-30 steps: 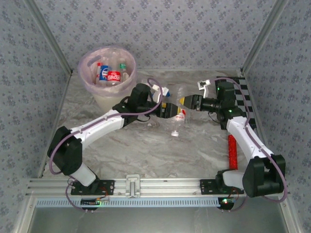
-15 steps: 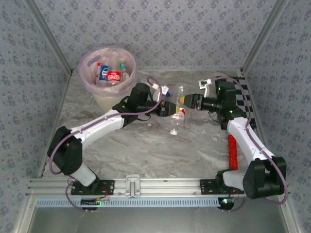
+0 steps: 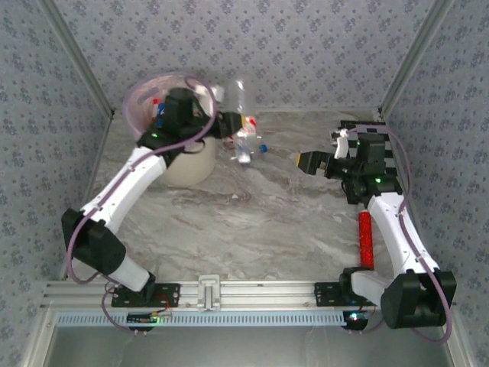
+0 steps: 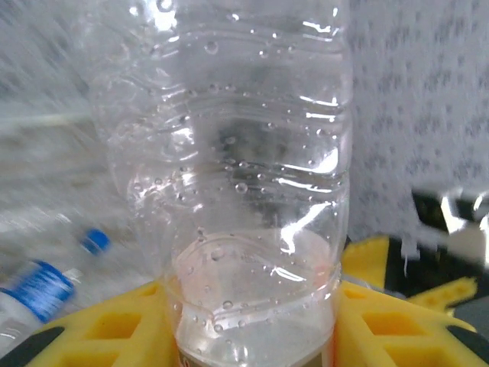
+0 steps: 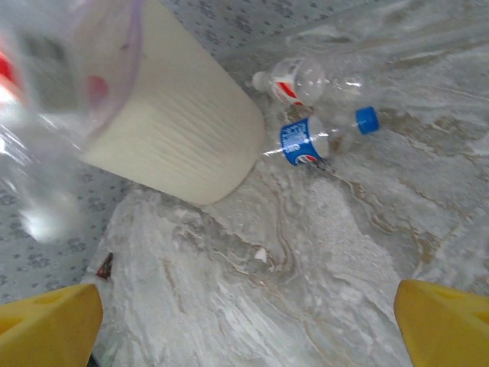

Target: Put the plastic bottles in the bin

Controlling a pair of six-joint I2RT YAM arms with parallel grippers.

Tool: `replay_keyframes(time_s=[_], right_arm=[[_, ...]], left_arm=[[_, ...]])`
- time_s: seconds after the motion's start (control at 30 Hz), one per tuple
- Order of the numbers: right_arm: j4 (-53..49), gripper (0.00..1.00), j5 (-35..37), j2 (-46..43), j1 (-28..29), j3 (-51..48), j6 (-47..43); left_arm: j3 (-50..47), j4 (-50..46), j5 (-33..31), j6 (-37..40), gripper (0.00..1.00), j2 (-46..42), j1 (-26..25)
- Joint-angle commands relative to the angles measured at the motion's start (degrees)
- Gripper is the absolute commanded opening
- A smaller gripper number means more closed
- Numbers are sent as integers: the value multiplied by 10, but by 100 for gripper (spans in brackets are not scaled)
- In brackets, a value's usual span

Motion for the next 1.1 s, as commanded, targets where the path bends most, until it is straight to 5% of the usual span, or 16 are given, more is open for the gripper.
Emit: replay_keyframes(time_s=[0.0, 0.43, 0.57, 1.07], right_arm=[[-32, 100, 34, -12, 3, -22, -16], [-69, 100, 64, -23, 5, -29, -49], [-68, 100, 66, -21, 4, -29, -48], [-56, 100, 69, -1, 6, -22, -30]], left_arm=[[81, -74, -25, 43, 32, -28, 57], [255, -277, -147, 170, 21, 63, 251], [265, -305, -207, 235, 21, 88, 260], [249, -426, -239, 321, 25, 183, 212]])
